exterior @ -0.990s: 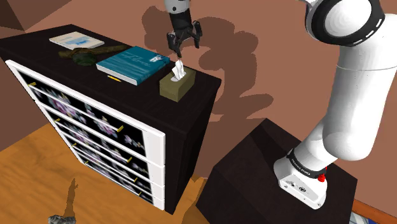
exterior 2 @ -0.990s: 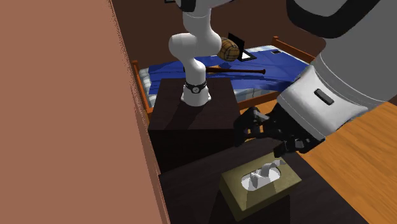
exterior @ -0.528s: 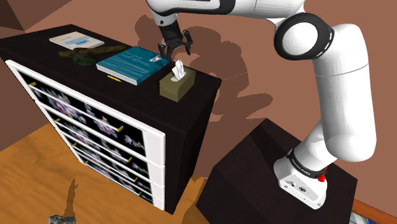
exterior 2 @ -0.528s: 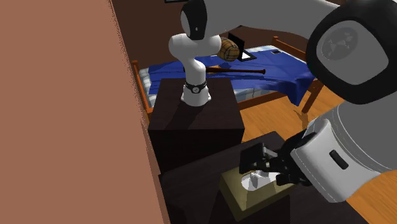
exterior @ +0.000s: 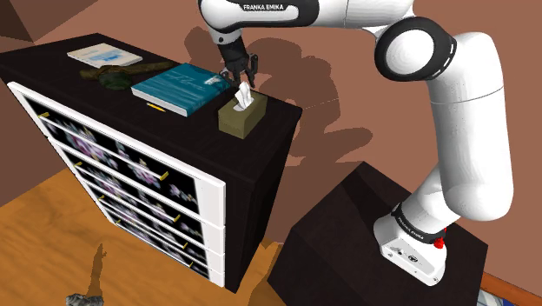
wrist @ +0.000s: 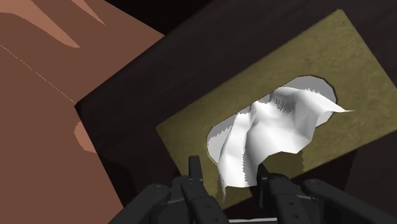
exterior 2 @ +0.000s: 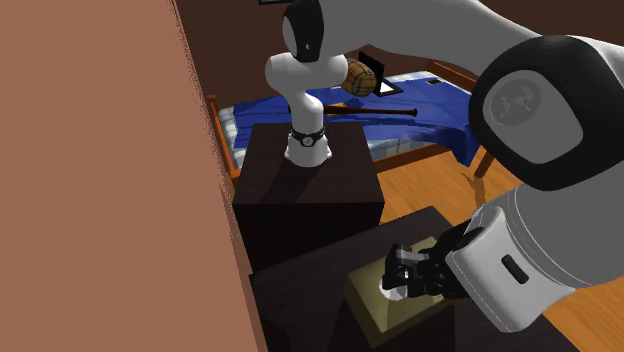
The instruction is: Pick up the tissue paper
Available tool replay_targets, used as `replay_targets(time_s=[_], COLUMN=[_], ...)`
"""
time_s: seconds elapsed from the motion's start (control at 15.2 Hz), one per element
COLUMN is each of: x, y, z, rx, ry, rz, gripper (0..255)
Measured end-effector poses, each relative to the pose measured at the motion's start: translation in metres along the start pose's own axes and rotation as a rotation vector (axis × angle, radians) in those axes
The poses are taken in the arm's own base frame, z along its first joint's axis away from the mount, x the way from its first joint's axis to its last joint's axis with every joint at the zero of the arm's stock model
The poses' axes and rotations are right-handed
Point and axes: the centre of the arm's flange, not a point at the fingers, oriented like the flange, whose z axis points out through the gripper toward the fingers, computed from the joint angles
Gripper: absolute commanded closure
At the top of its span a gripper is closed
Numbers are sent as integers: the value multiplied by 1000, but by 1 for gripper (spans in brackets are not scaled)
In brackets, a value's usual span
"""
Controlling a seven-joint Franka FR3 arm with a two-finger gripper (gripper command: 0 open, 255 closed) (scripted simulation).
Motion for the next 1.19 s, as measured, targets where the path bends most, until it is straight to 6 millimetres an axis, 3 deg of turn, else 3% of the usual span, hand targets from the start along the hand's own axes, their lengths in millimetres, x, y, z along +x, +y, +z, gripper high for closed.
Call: replay_targets(time_s=[0.59,1.19], x=[0,-7], y=[0,13], z=[-2,-42], rx=[5,6], ry=[-3,-5], rz=[-1,-6], gripper=[255,255])
